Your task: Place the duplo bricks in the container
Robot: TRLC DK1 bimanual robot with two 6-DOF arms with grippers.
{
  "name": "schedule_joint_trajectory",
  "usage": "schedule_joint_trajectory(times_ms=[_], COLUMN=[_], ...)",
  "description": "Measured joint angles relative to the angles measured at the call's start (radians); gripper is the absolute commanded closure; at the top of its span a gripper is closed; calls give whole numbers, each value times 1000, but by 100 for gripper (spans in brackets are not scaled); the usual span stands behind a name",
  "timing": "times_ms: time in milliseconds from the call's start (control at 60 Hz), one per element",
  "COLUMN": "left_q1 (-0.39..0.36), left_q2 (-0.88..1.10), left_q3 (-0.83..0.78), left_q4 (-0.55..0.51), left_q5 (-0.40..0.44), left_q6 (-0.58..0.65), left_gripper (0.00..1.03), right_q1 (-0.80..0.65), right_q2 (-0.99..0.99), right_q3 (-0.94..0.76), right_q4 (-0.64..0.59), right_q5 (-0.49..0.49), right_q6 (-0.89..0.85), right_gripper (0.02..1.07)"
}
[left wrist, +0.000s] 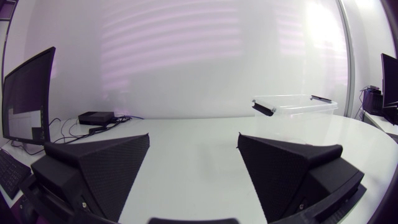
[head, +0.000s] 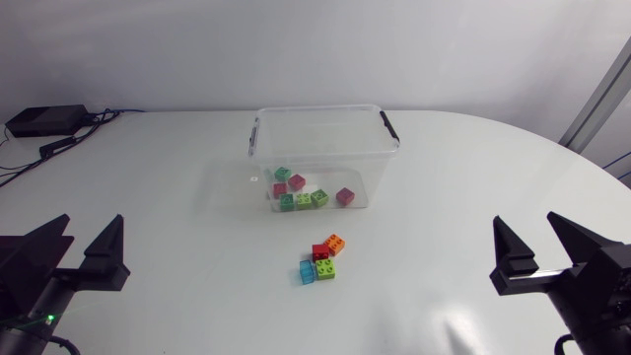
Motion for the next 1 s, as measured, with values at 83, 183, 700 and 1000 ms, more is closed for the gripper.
schedule_joint_trajectory(times_ms=[83,183,700,1000], left_q1=[0,0,-103,-214], left_q2=[0,0,211,706], left_q3=[0,0,195,477], left_q4=[0,0,-14,-24], left_q5=[0,0,0,5], left_q6=[0,0,0,0], left_gripper=[4,4,8,14], right_q1=[0,0,29,78], right_q2=[0,0,38,404], right_q3=[0,0,21,245], right_q4=[0,0,0,-18], right_q5=[0,0,0,-9], right_q6=[0,0,0,29], right_gripper=[6,6,6,6])
